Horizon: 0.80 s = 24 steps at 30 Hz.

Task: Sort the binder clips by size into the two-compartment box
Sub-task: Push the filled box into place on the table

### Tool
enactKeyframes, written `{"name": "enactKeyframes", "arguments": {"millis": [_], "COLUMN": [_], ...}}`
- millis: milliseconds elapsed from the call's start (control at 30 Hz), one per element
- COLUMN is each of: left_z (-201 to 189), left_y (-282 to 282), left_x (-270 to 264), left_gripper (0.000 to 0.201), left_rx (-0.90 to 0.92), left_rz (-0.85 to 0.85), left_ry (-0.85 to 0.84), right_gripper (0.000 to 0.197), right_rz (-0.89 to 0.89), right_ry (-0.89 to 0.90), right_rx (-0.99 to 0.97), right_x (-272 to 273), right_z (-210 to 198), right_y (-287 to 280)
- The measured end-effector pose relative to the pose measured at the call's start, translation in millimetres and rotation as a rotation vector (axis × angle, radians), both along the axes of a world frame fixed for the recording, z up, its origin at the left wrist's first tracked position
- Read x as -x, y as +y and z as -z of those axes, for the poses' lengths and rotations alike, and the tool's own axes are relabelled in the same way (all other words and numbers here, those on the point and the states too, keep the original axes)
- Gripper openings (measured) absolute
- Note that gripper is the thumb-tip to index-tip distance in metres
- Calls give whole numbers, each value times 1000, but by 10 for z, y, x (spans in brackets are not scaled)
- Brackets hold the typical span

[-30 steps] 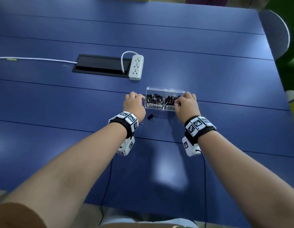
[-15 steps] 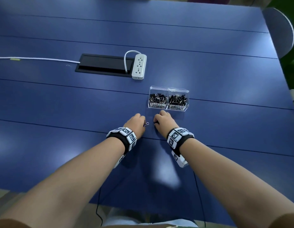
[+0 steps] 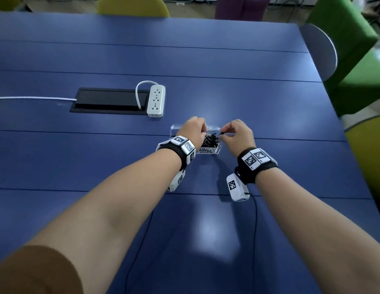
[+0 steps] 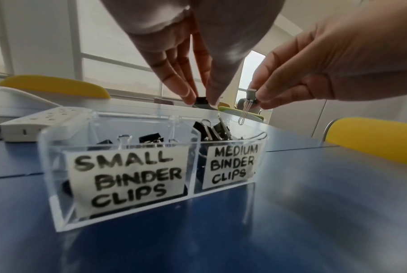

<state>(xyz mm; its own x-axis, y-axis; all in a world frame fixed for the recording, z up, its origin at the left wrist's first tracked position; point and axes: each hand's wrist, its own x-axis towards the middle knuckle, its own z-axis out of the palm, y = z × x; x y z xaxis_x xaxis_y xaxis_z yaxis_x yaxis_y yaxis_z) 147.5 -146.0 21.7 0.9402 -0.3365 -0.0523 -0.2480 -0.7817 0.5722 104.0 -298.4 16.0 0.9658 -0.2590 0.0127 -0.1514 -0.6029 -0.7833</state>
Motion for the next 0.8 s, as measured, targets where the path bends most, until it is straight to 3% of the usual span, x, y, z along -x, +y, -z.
{"name": "enactKeyframes", "arguments": {"millis": [167,300,433,533,633,700,800], "left_z": [280,423,321,240,234,232,171], "left_y": [-99,-54,98,311,505,570,593], "left_x": [-161,-74,-23,-127,-254,-303,-318], "left_gripper": [20,22,30,32,37,46,47], "left_rx": [-222,-366,-217,-25,51,92,192], "left_rz": [72,196,58,-236,-507,-548,-484], "left_ry": [24,-66,-125,-39,189,373,503], "right_gripper": [5,7,16,16,27,48,61], "right_rz": [-94,-185,-270,-74,68,75,105], "right_ry": [45,108,194,110,257,424,559], "right_rx": [110,210,321,143,-2,-47,-173], "right_x": [-71,-111,-118,-187,-312,-365,-411], "right_z": [79,178,257,177,157,189,273], "right_y": [3,16,52,30,3,30,73]}}
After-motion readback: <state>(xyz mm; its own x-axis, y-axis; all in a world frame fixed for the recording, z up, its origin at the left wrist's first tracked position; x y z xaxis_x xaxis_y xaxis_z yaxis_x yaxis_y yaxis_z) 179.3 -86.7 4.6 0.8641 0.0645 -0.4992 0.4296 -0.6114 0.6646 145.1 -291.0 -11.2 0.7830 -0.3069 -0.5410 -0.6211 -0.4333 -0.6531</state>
